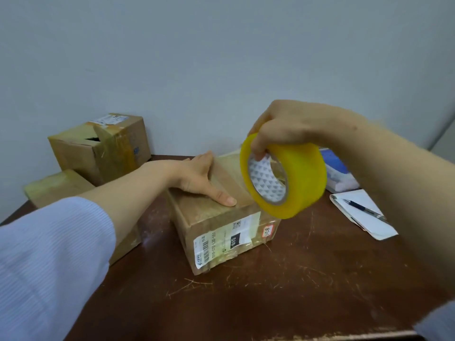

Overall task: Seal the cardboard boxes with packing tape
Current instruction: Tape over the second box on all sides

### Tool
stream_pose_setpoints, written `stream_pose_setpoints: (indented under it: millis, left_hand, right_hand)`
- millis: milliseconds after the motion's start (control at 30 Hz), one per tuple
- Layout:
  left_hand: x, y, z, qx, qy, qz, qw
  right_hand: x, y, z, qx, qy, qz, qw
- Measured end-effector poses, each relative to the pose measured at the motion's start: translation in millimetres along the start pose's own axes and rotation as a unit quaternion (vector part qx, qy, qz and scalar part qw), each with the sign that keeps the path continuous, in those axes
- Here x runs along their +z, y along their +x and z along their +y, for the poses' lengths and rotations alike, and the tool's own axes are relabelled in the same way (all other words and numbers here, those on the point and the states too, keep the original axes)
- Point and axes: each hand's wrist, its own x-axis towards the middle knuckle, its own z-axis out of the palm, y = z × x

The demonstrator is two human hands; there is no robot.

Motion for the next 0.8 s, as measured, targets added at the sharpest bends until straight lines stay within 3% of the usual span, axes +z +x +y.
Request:
stream_pose_setpoints:
  millis: [233,400,567,800]
  left_hand:
    - [-2.1,-4.0,12.5,0.025,0.017,-0.005,1.0]
    - [1.3,-4.2,9.1,0.038,0.006,-0.037,0.999]
    - [1.3,-1.8,9.6,0.057,0.069,-0.042,0.995]
    - [-0.2,-0.7,14.0,0.054,0.116,-0.069,0.989]
  right_hand:
    - [1.1,-36.7,1.7,0.016,-0.006,-0.015,1.0]
    - [8.9,-49.3,9.3,0.049,-0.021,-0.104,0.993]
    - [46.7,-64.3,23.1,0.043,0.015,-0.152,0.987]
    - [73.1,-72.9,33.1,0.051,0.029,-0.142,0.988]
